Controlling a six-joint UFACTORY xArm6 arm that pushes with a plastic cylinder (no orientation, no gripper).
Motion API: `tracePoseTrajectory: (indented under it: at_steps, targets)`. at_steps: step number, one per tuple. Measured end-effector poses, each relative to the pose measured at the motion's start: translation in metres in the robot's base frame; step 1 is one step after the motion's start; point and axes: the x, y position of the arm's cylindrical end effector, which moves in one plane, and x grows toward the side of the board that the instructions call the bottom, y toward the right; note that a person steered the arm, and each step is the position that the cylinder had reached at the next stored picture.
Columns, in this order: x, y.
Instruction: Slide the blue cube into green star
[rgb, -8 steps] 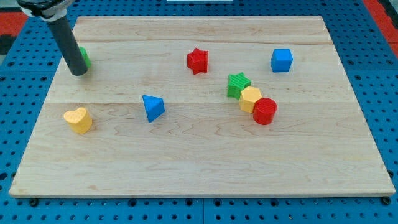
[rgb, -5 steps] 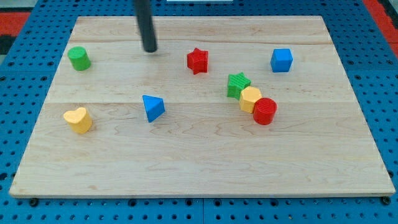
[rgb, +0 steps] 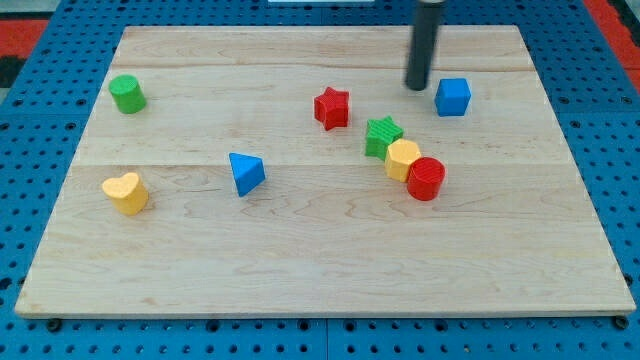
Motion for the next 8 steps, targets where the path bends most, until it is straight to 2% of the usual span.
tracePoseTrajectory:
  at_steps: [1, 2, 3, 4, 5, 7, 8]
  targets:
    - [0.001, 0.080]
    - [0.038, 0.086]
    - [0.039, 0.036]
    - [0.009, 0.012]
    - [0.004, -0.022]
    - [0.051, -0.052]
    - [0.095, -0.052]
